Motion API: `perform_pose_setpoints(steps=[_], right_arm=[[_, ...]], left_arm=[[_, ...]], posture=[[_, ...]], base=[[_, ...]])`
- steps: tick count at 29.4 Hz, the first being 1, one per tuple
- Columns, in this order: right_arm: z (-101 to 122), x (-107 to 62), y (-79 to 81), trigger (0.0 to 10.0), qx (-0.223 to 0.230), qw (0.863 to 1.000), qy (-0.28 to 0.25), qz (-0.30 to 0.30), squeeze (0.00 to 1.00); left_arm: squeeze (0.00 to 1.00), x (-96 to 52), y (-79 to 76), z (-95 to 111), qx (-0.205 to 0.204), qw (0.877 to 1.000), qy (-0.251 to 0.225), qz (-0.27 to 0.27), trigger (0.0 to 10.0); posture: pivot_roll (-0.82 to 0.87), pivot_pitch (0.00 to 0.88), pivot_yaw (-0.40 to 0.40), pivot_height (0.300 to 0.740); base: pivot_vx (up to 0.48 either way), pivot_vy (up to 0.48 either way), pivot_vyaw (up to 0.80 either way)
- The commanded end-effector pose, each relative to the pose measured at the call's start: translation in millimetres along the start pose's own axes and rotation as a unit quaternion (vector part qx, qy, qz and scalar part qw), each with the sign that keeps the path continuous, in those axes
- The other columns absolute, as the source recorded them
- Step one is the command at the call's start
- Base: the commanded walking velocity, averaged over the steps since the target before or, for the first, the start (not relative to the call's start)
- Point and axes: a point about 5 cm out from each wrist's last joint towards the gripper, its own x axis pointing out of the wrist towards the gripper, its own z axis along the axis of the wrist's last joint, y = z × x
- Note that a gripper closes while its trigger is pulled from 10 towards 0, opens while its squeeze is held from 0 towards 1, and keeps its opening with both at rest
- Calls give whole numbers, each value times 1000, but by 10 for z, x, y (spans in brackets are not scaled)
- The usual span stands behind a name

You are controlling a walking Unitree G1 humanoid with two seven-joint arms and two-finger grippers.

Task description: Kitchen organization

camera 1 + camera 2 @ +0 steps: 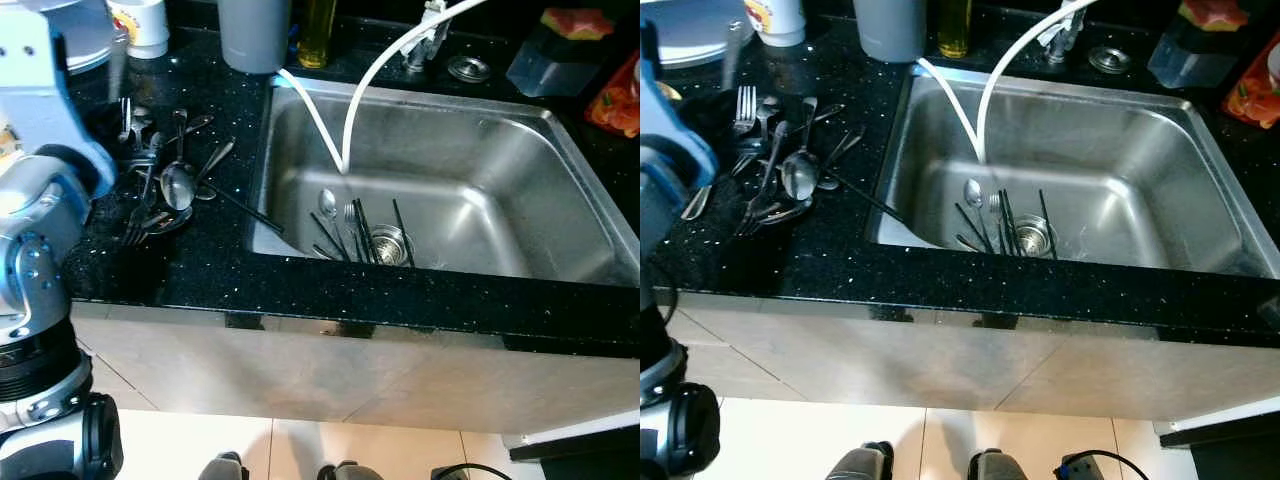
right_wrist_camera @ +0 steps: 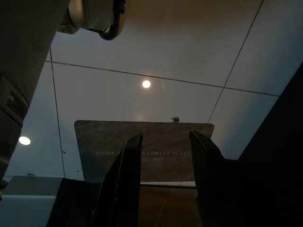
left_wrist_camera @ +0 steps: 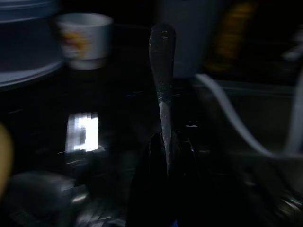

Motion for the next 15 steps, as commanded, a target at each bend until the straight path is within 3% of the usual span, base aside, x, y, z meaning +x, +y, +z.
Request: perform_pose_setpoints(steps=[1, 2, 15], right_arm=[[-95, -1, 3, 10000, 2, 1000, 14, -1, 0], [-95, -1, 5, 10000, 3, 1000, 14, -1, 0], [-96, 4, 37, 10000, 26, 1000, 3, 0, 0]], left_arm=[[0, 3, -145, 86, 2, 998, -29, -49, 7451], [0, 8, -183, 98, 3, 997, -34, -66, 10000], [0, 33, -392, 163, 33, 983, -60, -171, 10000]], posture=[[112, 147, -82, 740], [111, 148, -81, 740], [111, 145, -70, 740]], base=[[0, 0, 0], [0, 0, 0], [0, 0, 0]])
